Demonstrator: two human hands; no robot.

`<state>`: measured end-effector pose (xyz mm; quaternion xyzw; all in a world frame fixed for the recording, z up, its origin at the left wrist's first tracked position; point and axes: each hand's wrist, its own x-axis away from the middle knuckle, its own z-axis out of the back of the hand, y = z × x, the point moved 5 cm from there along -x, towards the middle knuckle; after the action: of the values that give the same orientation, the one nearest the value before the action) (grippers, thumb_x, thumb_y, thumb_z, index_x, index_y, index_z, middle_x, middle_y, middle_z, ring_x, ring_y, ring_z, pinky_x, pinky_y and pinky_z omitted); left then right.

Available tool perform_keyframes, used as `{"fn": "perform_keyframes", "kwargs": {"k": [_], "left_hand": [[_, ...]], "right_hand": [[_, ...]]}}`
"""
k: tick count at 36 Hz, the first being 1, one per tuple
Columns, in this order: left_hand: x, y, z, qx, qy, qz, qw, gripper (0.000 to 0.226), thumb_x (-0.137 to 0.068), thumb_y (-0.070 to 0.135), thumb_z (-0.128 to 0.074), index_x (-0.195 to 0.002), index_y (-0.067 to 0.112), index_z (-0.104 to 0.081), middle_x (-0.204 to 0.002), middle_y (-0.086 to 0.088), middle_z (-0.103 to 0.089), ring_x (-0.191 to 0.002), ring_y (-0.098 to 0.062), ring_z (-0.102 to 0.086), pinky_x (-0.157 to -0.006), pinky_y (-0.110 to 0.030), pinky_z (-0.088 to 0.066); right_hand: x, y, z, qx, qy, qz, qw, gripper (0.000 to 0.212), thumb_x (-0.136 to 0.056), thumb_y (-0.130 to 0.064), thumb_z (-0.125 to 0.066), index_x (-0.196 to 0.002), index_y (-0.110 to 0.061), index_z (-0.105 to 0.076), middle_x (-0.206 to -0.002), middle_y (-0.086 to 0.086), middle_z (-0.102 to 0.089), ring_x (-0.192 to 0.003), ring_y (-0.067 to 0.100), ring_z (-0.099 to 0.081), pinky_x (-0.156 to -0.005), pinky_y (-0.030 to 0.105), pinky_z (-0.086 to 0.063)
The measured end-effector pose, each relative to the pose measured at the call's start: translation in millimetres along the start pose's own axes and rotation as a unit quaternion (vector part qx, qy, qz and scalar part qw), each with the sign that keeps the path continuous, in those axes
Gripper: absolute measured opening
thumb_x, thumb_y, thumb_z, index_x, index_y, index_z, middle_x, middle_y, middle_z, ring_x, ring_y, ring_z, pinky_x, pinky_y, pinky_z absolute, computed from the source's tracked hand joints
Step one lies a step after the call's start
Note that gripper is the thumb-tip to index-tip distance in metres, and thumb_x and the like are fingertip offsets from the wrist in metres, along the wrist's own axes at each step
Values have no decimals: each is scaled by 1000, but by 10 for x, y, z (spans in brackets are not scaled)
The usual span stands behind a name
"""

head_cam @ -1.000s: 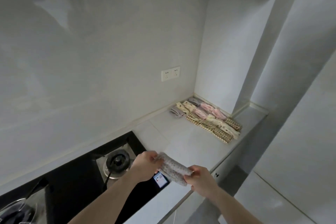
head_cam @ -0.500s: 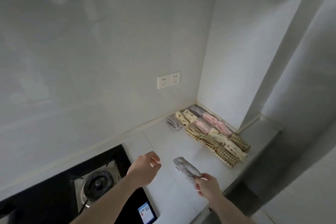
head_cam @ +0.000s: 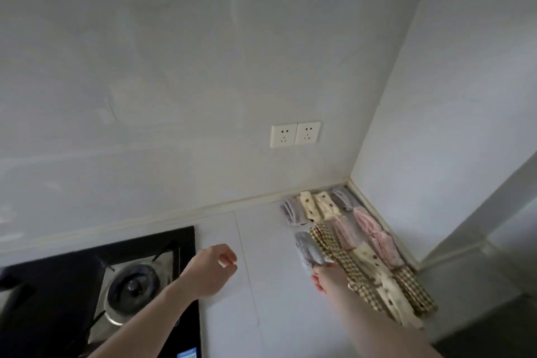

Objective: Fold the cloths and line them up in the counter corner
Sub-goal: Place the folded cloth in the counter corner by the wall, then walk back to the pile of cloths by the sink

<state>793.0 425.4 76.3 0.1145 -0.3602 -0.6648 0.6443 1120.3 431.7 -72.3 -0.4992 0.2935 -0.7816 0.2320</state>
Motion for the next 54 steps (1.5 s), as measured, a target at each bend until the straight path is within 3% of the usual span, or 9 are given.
{"fn": "perform_keyframes", "kwargs": {"k": [5,12,19,24,27,32,40,49,54], "left_hand": [[-5,-72,-113,14,13,36,999,6,-89,29,-64,-92,34,-67,-92,18,-69,-77,-1,-64,-72,-18,-51],[92,-258,-192,25,36,82,996,9,-89,28,-63,-91,36,-67,-89,17,-70,-81,0,-65,-72,-15,-50],[254,-493,-92,35,43,119,991,8,-87,29,-66,-91,34,-71,-85,15,-73,-82,2,-66,-82,-22,-54],[468,-670,16,27,58,131,989,6,-87,30,-67,-90,35,-71,-84,18,-74,-80,6,-66,-78,-14,-52],[698,-835,107,35,63,151,986,8,-85,29,-67,-86,37,-68,-83,16,-73,-80,3,-66,-77,-15,-52],[1305,-1275,283,47,81,181,979,8,-82,31,-63,-85,35,-69,-80,18,-72,-80,1,-65,-75,-20,-53],[2580,-2126,792,67,176,221,957,12,-83,28,-66,-87,39,-68,-88,24,-72,-87,5,-66,-86,-22,-54],[4267,-3118,1285,98,284,265,916,14,-94,26,-64,-103,37,-63,-103,18,-67,-87,0,-64,-65,-14,-47],[5140,-3625,1435,131,334,295,886,16,-91,25,-65,-105,35,-65,-107,19,-66,-83,5,-67,-71,-15,-52]], "right_hand": [[-332,-4,-68,70,-36,-12,997,30,-90,1,-59,-64,-11,-52,-40,2,-48,-31,15,-41,-35,15,-26],[-906,189,-127,138,-71,-30,987,29,-83,-33,-57,-65,-12,-64,-58,5,-62,-48,19,-57,-51,31,-48],[-674,-200,-210,129,-51,-32,990,31,-95,-9,-58,-65,-2,-61,-44,9,-55,-28,17,-46,-35,16,-33],[-331,-347,-191,172,11,31,985,35,-91,-27,-63,-109,2,-60,-101,21,-67,-87,32,-67,-72,33,-52],[-24,-408,-409,225,19,128,966,51,-94,-20,-63,-135,1,-43,-133,22,-57,-120,38,-59,-99,40,-46],[850,-448,-1144,276,-86,216,933,53,-91,-20,-69,-137,-11,-44,-107,6,-60,-97,25,-59,-81,29,-41],[2663,-326,-2577,276,-256,369,849,40,-85,-28,-72,-121,-32,-53,-110,-9,-61,-89,10,-63,-78,21,-45],[4592,85,-3937,265,-401,422,769,37,-88,-25,-68,-121,-35,-54,-117,-15,-56,-78,5,-67,-65,8,-44],[5470,389,-4527,282,-474,413,724,40,-89,-26,-67,-125,-34,-53,-120,-15,-54,-90,7,-65,-68,11,-46]]}}
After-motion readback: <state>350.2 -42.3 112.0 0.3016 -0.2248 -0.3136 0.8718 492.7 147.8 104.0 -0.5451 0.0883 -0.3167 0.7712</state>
